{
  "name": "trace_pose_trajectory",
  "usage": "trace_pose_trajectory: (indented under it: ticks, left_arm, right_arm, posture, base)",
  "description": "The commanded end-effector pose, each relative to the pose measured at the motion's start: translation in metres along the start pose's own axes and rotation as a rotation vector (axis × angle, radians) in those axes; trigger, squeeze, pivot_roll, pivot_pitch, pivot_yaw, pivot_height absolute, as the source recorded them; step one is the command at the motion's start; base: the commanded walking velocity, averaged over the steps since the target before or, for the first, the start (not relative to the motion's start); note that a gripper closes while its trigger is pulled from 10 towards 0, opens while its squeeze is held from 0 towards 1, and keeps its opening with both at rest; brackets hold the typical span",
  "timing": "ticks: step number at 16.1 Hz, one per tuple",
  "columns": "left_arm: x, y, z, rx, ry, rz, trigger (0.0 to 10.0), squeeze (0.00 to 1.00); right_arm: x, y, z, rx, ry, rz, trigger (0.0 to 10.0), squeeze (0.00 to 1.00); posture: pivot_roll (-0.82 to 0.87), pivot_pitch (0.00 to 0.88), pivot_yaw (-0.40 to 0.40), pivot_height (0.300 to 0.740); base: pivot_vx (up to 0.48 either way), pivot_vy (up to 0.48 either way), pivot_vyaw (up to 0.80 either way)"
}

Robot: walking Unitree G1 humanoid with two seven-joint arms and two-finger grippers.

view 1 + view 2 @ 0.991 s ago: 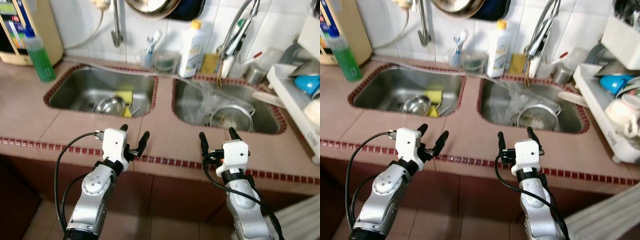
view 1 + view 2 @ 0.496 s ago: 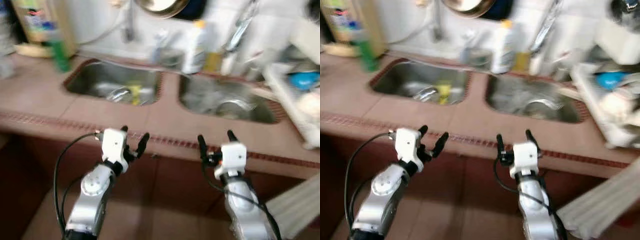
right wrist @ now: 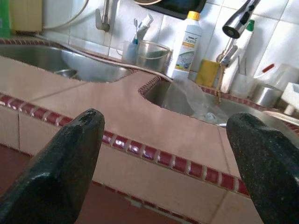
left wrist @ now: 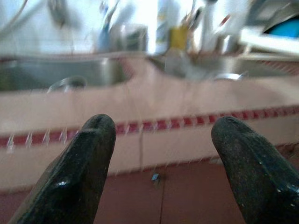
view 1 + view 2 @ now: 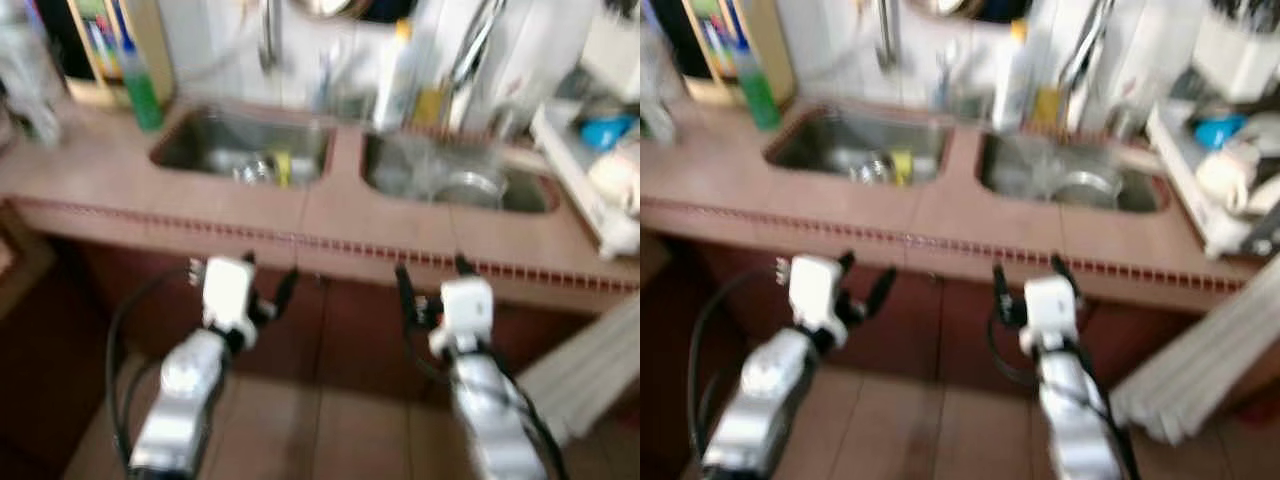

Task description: Kitchen organization

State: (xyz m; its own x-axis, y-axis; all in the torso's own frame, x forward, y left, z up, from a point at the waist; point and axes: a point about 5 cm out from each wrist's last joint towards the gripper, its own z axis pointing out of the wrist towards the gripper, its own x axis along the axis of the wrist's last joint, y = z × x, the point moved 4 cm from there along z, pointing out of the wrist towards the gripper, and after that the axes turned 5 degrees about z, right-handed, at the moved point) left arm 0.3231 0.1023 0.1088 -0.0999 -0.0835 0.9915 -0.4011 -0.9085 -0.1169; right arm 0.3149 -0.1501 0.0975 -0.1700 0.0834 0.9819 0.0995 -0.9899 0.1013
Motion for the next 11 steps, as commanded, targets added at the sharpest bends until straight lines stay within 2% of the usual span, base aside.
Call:
trace_pose_trajectory:
  ticks: [1, 2, 3, 4, 5, 7, 10, 11]
  left_arm:
    - [-0.008, 0.002, -0.003, -0.031, -0.013, 0.061, 10.0, 0.00]
    - [-0.014, 0.004, -0.006, -0.050, -0.029, 0.074, 10.0, 0.00]
    - [-0.028, 0.006, -0.010, -0.072, -0.068, 0.118, 10.0, 0.00]
    - [-0.061, 0.012, -0.023, -0.124, -0.169, 0.150, 10.0, 0.00]
    - [-0.079, 0.015, -0.030, -0.143, -0.230, 0.155, 10.0, 0.00]
    - [-0.121, 0.018, -0.053, -0.159, -0.384, 0.158, 10.0, 0.00]
    - [-0.160, 0.015, -0.080, -0.098, -0.571, 0.119, 10.0, 0.00]
    - [-0.175, 0.011, -0.095, -0.059, -0.661, 0.105, 10.0, 0.00]
  right_arm:
    - [-0.009, -0.009, -0.001, 0.076, -0.031, -0.004, 10.0, 0.00]
    - [-0.015, -0.012, -0.004, 0.108, -0.051, -0.009, 10.0, 0.00]
    - [-0.031, -0.020, -0.011, 0.182, -0.115, -0.019, 10.0, 0.00]
    - [-0.066, -0.028, -0.030, 0.277, -0.248, -0.055, 10.0, 0.00]
    - [-0.083, -0.028, -0.040, 0.294, -0.319, -0.069, 10.0, 0.00]
    - [-0.120, -0.020, -0.065, 0.276, -0.496, -0.089, 10.0, 0.00]
    - [-0.150, -0.012, -0.091, 0.229, -0.673, -0.077, 10.0, 0.00]
    - [-0.159, -0.009, -0.102, 0.210, -0.735, -0.071, 10.0, 0.00]
  posture:
    - [-0.07, 0.000, -0.051, 0.740]
    - [-0.07, 0.000, -0.051, 0.740]
    - [-0.07, 0.000, -0.051, 0.740]
    - [-0.07, 0.000, -0.052, 0.740]
    - [-0.07, 0.000, -0.053, 0.740]
    - [-0.06, 0.000, -0.057, 0.740]
    - [-0.06, 0.000, -0.059, 0.740]
    - [-0.06, 0.000, -0.063, 0.740]
  base:
    - [0.000, 0.000, 0.00]
    - [0.000, 0.000, 0.00]
    - [0.000, 0.000, 0.00]
    - [0.000, 0.000, 0.00]
    - [0.000, 0.000, 0.00]
    - [0.000, 0.000, 0.00]
    - [0.000, 0.000, 0.00]
    - [0.000, 0.000, 0.00]
